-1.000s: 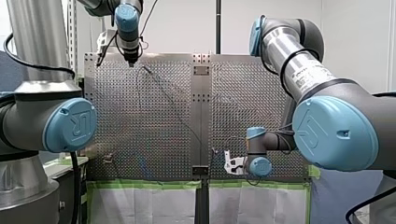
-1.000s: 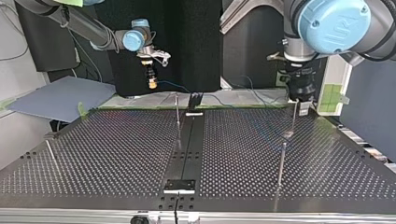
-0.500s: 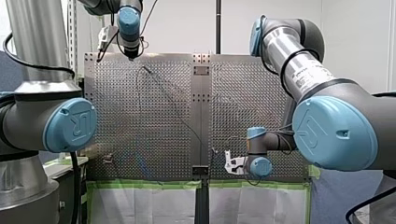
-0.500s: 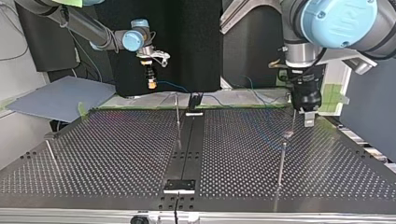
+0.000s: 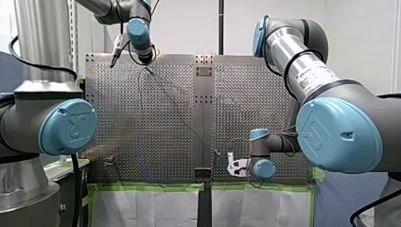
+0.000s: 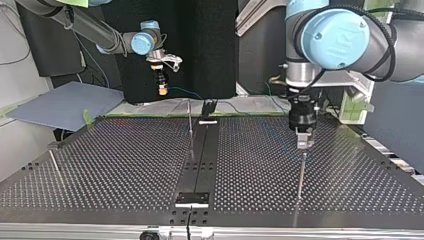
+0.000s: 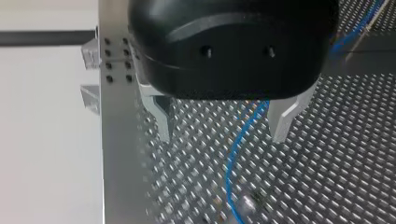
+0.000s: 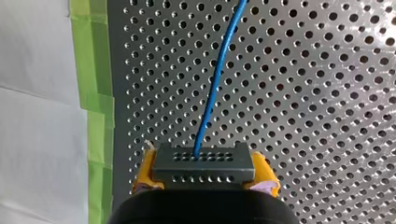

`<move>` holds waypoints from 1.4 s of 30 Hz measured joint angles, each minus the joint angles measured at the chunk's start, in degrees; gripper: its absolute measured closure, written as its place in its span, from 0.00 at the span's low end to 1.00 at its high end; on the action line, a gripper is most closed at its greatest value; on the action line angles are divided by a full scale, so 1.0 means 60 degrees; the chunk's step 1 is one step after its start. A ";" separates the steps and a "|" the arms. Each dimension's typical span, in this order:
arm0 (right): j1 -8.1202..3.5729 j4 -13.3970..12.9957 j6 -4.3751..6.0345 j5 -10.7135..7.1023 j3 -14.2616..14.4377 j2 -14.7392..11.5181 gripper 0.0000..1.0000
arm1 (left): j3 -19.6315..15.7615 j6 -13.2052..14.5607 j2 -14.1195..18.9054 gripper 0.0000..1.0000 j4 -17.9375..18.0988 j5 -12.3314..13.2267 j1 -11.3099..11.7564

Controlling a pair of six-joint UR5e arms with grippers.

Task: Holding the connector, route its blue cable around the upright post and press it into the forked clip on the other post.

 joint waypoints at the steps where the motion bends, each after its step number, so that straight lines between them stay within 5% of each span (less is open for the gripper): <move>1: 0.0007 0.0006 0.0040 -0.0001 0.0001 0.0001 1.00 | 0.0063 0.0005 -0.0041 0.01 0.0071 0.0060 -0.0020; 14: 0.0030 -0.0031 0.0293 -0.0005 0.0003 0.0000 1.00 | 0.0442 -0.0014 -0.0667 0.01 0.1195 0.0078 -0.0143; 33: 0.0000 -0.0041 0.0184 -0.0006 0.0002 0.0000 1.00 | 0.0381 0.0545 -0.1093 0.01 0.1049 -0.1400 -0.0282; 42: 0.0012 -0.0047 0.0168 -0.0005 0.0002 -0.0001 1.00 | 0.0377 0.0428 -0.1215 0.01 0.1179 -0.0918 -0.0375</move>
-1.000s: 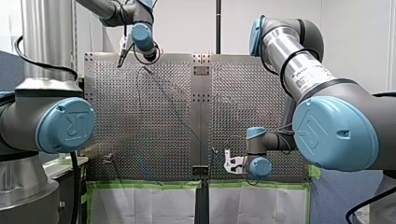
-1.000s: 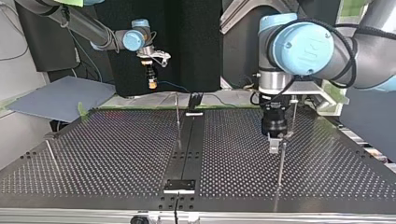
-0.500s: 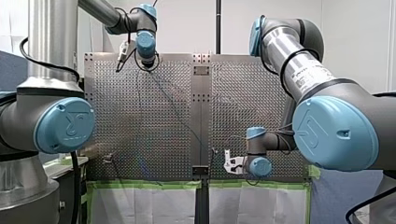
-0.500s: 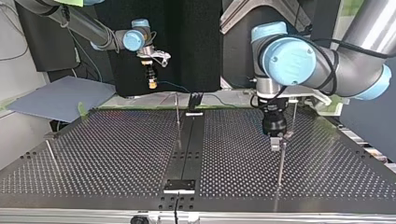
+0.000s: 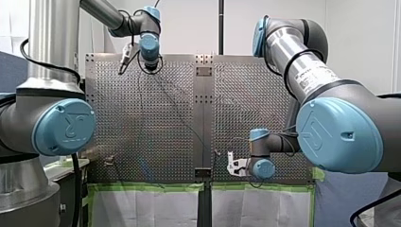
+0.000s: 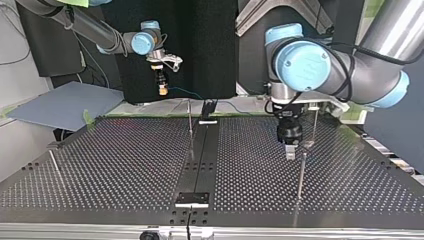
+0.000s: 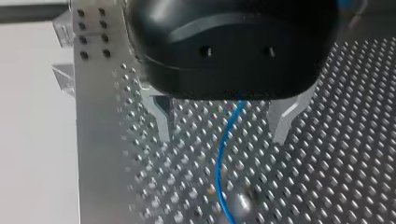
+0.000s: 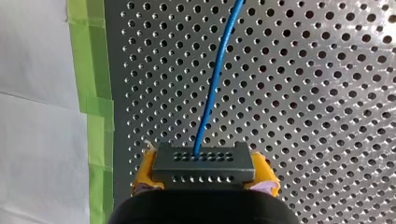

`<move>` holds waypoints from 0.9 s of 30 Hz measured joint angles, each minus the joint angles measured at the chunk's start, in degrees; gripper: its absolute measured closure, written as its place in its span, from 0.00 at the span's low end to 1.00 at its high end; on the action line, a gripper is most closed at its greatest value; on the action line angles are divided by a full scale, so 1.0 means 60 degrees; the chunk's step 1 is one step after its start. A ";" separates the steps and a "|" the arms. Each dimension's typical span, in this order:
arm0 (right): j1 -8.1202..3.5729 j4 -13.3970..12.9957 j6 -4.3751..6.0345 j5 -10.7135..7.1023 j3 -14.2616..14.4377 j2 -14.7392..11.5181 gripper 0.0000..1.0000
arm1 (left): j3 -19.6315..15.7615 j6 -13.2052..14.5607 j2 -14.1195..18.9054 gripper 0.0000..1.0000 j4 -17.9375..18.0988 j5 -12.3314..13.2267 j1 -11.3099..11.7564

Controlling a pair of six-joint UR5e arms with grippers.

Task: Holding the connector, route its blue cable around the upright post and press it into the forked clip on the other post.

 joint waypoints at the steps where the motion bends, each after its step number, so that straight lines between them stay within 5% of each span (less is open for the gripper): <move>1: 0.0002 0.0003 0.0000 0.0000 0.0000 0.0001 1.00 | 0.0000 -0.0015 -0.0004 0.01 0.0015 0.0064 -0.0009; 17: 0.0006 0.0002 -0.0007 0.0000 0.0003 0.0004 1.00 | 0.0095 -0.0077 -0.0251 0.01 0.0487 0.0296 -0.0030; 27: 0.0016 0.0000 -0.0015 0.0000 0.0004 0.0002 1.00 | 0.0841 -0.0369 -0.0369 0.01 0.0418 0.0256 -0.0027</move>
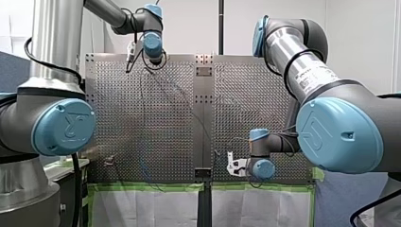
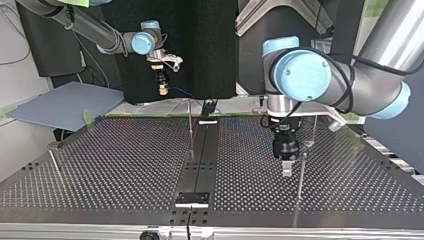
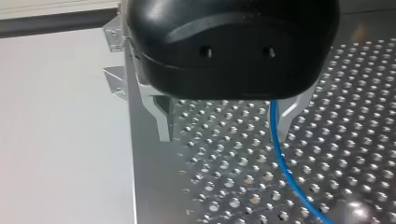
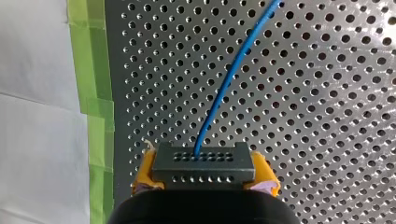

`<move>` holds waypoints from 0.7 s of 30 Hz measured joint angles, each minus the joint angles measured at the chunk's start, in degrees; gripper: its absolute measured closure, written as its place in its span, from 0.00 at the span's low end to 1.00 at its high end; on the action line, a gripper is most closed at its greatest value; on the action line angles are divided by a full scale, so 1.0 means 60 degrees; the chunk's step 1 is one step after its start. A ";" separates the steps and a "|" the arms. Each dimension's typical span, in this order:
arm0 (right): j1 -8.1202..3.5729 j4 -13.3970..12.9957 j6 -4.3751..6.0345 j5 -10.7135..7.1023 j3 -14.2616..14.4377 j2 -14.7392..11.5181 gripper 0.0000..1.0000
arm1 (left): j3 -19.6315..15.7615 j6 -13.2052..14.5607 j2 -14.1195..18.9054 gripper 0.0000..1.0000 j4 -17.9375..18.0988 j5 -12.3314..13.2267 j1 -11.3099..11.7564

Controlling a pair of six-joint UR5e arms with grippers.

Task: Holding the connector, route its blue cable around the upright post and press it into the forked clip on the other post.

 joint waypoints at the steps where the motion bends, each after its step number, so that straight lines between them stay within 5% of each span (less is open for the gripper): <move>1: 0.0004 -0.0001 0.0000 0.0000 -0.0001 -0.0001 1.00 | 0.0075 -0.0012 -0.0051 0.01 -0.0047 0.0000 -0.0017; 21: 0.0018 -0.0025 0.0000 0.0000 0.0005 0.0001 1.00 | 0.1709 -0.0471 -0.0587 0.01 -0.1211 -0.0845 0.0357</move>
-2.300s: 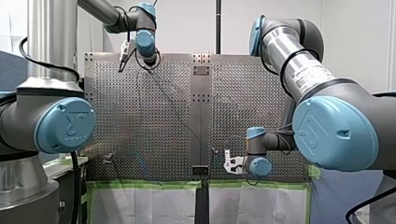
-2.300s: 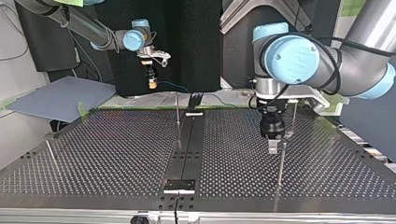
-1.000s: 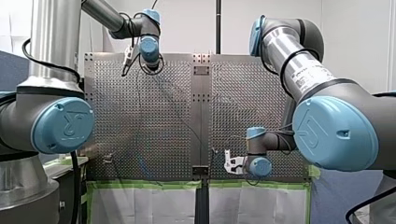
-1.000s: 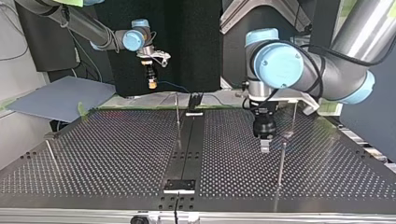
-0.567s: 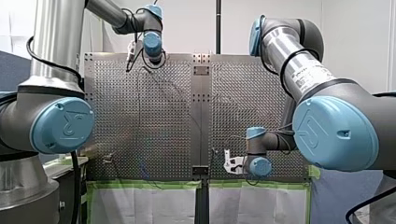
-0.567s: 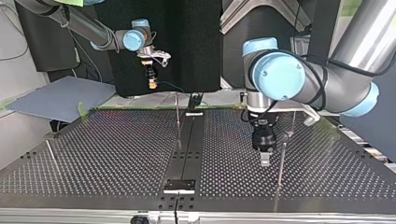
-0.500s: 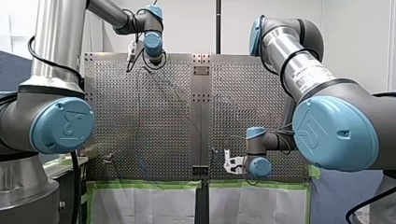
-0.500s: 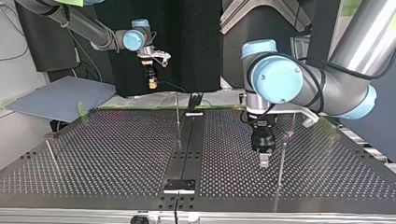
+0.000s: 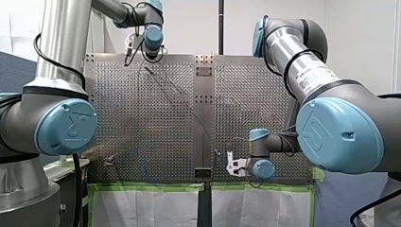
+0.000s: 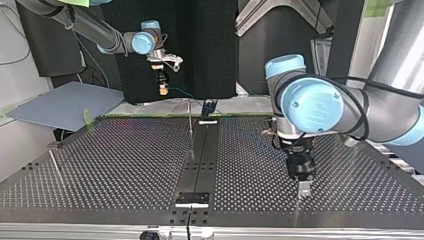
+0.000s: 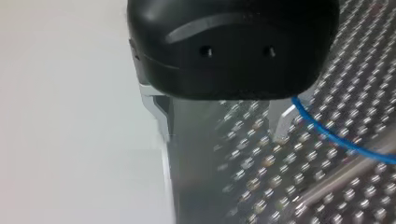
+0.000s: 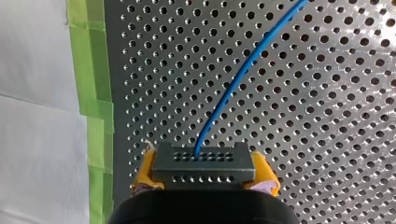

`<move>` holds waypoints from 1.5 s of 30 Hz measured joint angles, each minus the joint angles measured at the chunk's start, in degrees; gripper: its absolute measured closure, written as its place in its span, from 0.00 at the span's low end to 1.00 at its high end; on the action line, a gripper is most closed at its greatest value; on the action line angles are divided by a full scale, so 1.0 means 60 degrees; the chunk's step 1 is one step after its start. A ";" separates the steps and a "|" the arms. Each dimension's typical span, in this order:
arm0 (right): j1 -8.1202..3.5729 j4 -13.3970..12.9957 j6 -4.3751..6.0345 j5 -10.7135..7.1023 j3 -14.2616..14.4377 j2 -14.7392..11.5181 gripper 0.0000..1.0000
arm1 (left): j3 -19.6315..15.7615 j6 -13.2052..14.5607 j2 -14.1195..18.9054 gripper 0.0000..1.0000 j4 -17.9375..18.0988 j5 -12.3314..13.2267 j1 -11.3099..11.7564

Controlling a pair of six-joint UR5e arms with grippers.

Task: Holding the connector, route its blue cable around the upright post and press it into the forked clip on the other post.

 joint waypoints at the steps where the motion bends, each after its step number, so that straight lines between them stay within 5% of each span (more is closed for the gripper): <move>1: 0.0000 0.0001 -0.0005 0.0000 0.0000 0.0001 1.00 | 0.0069 -0.0028 -0.0001 0.01 -0.0003 -0.0032 0.0031; 8: 0.0000 0.0007 -0.0025 0.0000 -0.0001 -0.0001 1.00 | 0.0593 -0.0177 -0.0010 0.01 -0.0004 -0.0041 0.0289; 25: 0.0001 0.0029 -0.0055 0.0000 -0.0004 -0.0004 1.00 | 0.1939 -0.0714 -0.0575 0.01 -0.0287 0.0757 0.0649; 45: -0.0001 0.0051 -0.0086 0.0000 -0.0002 -0.0001 1.00 | 0.1658 -0.1211 -0.1221 0.01 -0.0724 0.1266 0.0535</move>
